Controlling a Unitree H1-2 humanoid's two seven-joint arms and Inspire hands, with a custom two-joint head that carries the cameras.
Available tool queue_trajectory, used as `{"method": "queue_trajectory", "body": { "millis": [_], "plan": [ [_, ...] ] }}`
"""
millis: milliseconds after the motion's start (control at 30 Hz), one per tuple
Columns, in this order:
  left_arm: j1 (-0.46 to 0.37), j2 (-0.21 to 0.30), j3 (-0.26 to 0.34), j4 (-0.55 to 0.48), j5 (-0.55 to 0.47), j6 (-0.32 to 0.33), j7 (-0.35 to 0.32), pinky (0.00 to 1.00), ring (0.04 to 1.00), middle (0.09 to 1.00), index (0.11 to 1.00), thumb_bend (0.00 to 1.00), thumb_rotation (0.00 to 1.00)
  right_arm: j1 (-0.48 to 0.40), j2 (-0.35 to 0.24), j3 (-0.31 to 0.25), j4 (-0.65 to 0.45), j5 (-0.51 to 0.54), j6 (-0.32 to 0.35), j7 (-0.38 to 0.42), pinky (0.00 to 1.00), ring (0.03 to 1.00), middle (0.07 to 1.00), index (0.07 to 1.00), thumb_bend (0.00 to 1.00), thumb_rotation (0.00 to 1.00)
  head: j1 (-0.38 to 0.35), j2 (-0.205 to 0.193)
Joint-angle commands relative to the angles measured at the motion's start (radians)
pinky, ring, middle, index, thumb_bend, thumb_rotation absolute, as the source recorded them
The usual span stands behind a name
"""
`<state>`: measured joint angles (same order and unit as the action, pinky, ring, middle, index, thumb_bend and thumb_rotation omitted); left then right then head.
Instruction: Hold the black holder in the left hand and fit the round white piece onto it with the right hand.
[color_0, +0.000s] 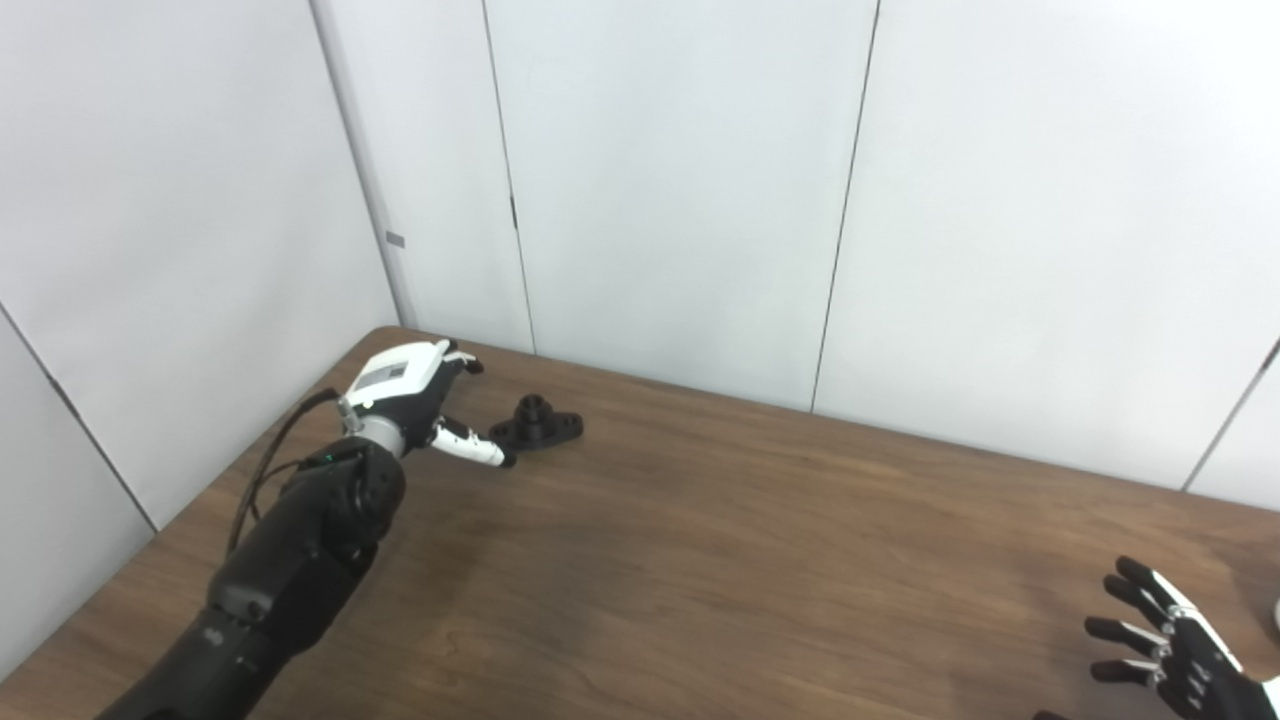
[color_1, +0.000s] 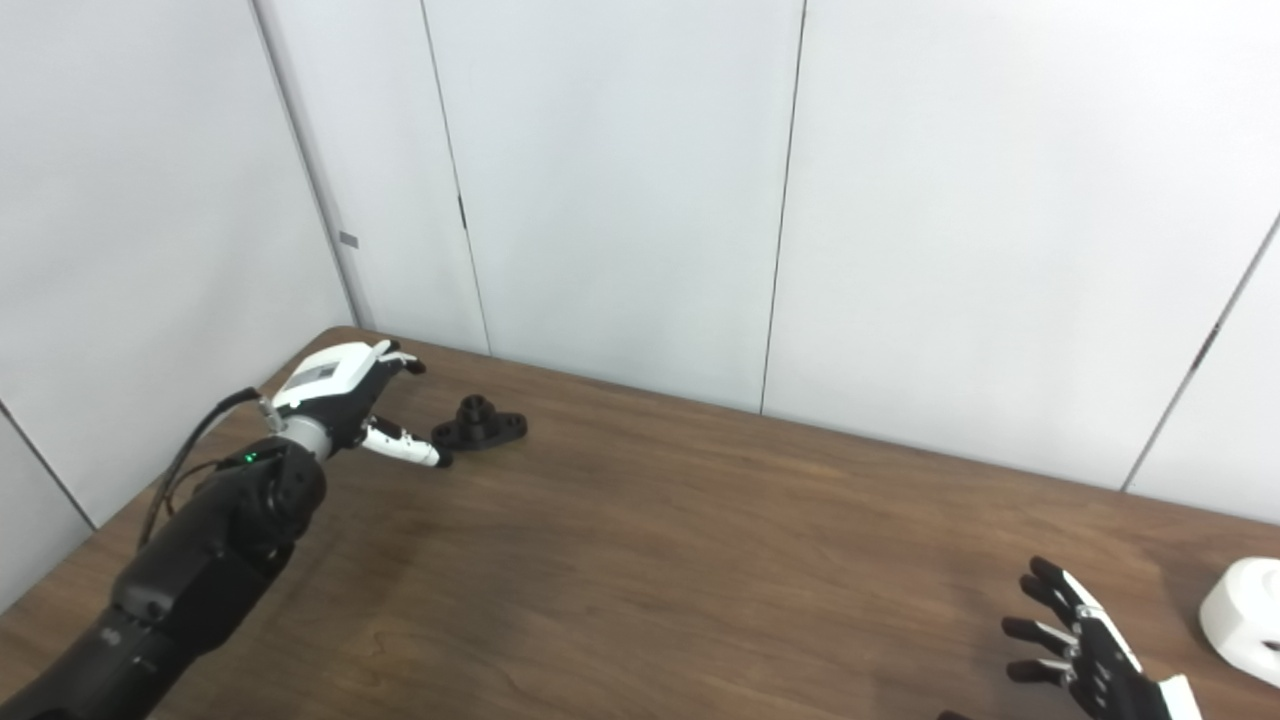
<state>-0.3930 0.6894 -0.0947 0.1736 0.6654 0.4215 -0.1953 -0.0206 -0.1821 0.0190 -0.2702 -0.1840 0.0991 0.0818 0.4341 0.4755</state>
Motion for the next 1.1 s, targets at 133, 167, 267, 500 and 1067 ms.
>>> {"method": "queue_trajectory", "body": {
  "millis": [133,167,267,500,1067],
  "plan": [
    [-0.041,0.006,0.014,0.014,0.009,-0.009,0.05,1.0,1.0,1.0,0.854,0.98,0.31,-0.017,-0.001,0.001,-0.046,0.0,0.003,0.0,0.66,0.778,0.885,0.9,0.68,0.0,-0.004,0.005],
    [-0.04,0.003,0.015,0.015,0.007,-0.009,0.051,1.0,1.0,1.0,0.85,0.96,0.3,-0.016,0.0,0.001,-0.049,-0.001,0.006,0.0,0.66,0.776,0.885,0.901,0.68,0.0,-0.004,0.005],
    [-0.036,-0.004,0.014,0.016,0.009,-0.011,0.061,1.0,1.0,1.0,0.843,0.95,0.29,-0.015,0.0,0.003,-0.057,-0.002,0.012,0.001,0.65,0.775,0.885,0.902,0.68,0.0,-0.004,0.005],
    [-0.037,-0.021,0.022,0.042,0.0,-0.033,0.104,1.0,1.0,1.0,0.823,0.95,0.3,-0.009,0.0,0.008,-0.07,-0.003,0.02,0.003,0.65,0.777,0.887,0.901,0.67,0.0,-0.006,0.009],
    [-0.051,-0.068,0.021,0.168,-0.033,-0.101,0.207,0.99,1.0,1.0,0.79,0.85,0.29,0.006,-0.002,0.021,-0.106,-0.023,0.04,0.002,0.65,0.769,0.879,0.899,0.68,0.0,-0.021,0.018]
  ]
}}
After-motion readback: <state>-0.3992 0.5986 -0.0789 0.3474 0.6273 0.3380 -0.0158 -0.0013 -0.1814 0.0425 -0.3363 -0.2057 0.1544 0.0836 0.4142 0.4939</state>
